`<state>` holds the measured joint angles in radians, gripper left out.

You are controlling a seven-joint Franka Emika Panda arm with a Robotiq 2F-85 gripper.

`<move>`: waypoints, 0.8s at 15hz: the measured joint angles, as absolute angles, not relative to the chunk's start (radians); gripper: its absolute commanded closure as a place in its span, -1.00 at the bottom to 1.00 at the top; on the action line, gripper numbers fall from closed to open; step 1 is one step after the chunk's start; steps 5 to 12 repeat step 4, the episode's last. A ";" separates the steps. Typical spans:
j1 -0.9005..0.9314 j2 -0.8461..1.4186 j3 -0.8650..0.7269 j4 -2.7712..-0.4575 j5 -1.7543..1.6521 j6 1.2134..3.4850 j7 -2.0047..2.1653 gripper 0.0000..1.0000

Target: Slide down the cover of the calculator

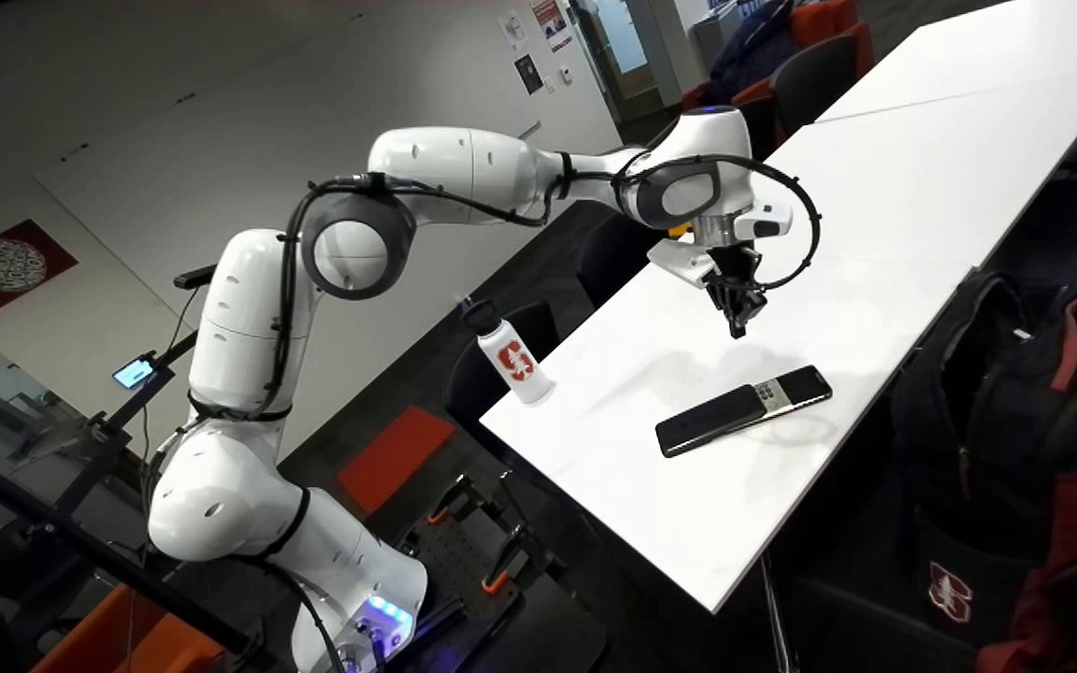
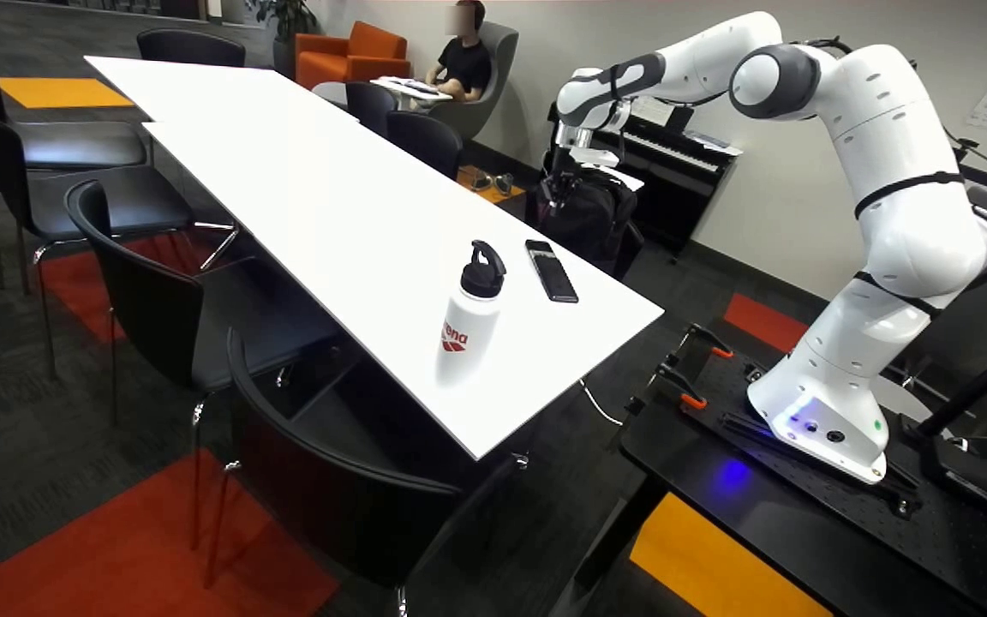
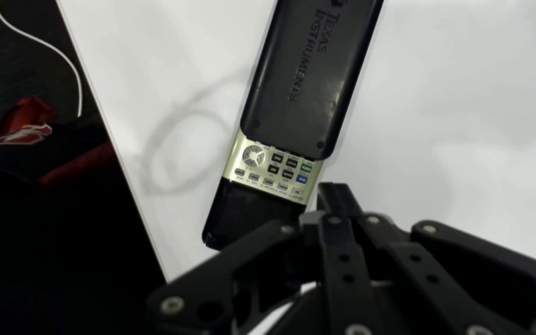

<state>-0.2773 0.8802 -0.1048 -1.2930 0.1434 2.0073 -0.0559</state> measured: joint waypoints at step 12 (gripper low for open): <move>-0.274 0.767 -0.094 -1.464 0.143 2.098 -0.065 1.00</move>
